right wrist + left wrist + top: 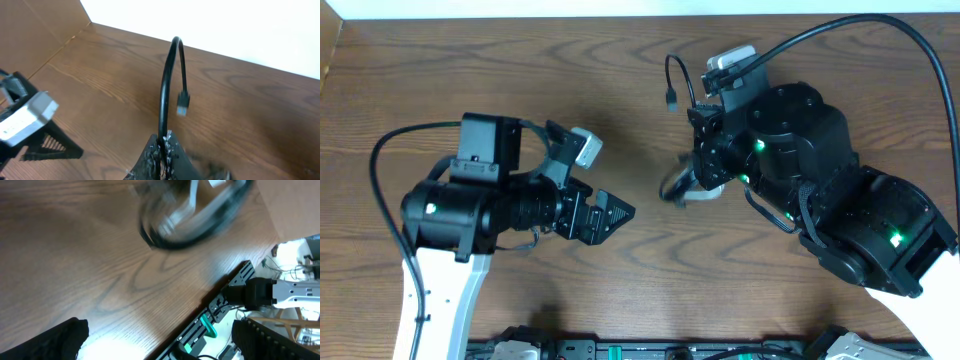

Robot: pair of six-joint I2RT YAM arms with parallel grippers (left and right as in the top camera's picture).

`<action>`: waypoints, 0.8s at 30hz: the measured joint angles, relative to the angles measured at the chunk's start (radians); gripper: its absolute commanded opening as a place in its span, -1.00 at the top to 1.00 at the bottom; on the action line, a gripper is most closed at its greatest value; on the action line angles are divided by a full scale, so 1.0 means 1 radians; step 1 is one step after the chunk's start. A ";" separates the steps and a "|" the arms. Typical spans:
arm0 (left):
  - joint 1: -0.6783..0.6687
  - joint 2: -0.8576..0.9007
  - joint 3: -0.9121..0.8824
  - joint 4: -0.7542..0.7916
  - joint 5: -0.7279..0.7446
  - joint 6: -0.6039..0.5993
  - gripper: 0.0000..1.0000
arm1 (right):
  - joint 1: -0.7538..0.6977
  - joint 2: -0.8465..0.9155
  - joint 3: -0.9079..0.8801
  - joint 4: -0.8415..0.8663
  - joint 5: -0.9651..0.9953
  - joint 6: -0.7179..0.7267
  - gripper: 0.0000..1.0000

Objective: Untangle cables
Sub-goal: 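Grasp the cable bundle with the right gripper and lift it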

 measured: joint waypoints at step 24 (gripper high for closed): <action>-0.132 -0.106 0.000 -0.060 -0.051 0.012 -0.80 | -0.085 0.357 0.015 -0.120 0.053 0.032 -0.99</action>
